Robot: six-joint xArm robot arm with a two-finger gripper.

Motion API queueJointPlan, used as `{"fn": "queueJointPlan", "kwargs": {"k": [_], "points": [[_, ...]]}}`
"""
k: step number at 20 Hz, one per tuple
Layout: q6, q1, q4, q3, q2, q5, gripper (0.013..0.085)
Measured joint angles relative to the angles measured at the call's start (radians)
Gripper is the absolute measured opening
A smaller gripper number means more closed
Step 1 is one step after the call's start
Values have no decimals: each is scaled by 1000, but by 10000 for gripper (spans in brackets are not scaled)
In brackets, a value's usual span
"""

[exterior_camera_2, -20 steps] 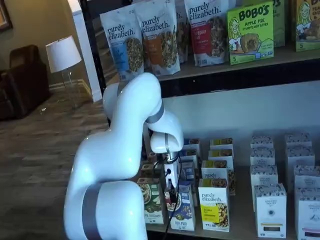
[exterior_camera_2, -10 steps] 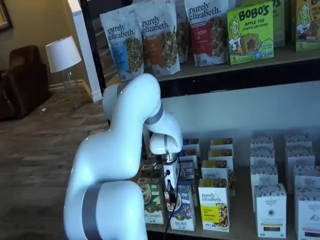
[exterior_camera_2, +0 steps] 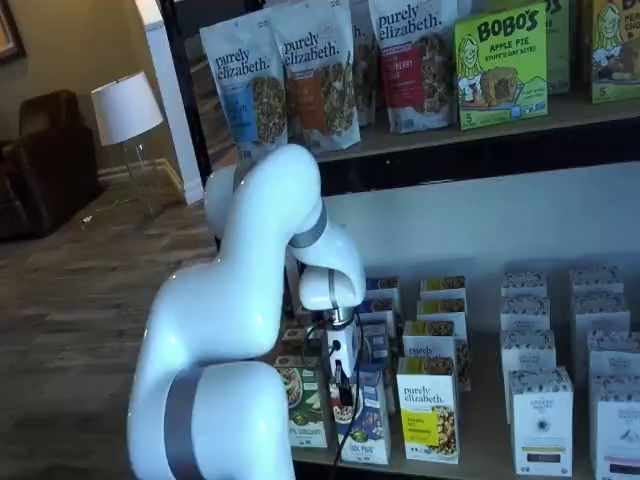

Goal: Pick up the blue and white box that is on the bottom shelf, the second box from the left

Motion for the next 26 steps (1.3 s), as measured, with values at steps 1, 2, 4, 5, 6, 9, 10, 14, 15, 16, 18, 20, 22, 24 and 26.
{"fn": "queueJointPlan", "kwargs": {"k": [1, 2, 4, 5, 6, 9, 10, 14, 15, 16, 18, 20, 22, 24, 26], "points": [[-1, 0, 1, 5, -3, -3, 530], [-3, 0, 2, 11, -7, -5, 490], [-5, 0, 5, 19, -12, -10, 490], [-1, 0, 2, 23, -15, -12, 490], [1, 1, -1, 26, -18, -10, 490], [5, 5, -1, 54, -40, -8, 490], [7, 6, -1, 69, -52, -11, 490], [14, 11, -4, 150, -111, -39, 490], [18, 13, -7, 177, -130, -50, 490], [23, 14, -12, 208, -152, -64, 490], [26, 18, -12, 266, -197, -82, 490], [19, 22, 1, 307, -232, -85, 490], [4, 28, 24, 350, -270, -86, 490], [7, 34, 28, 395, -309, -95, 490], [17, 44, 26, 453, -362, -98, 490]]}}
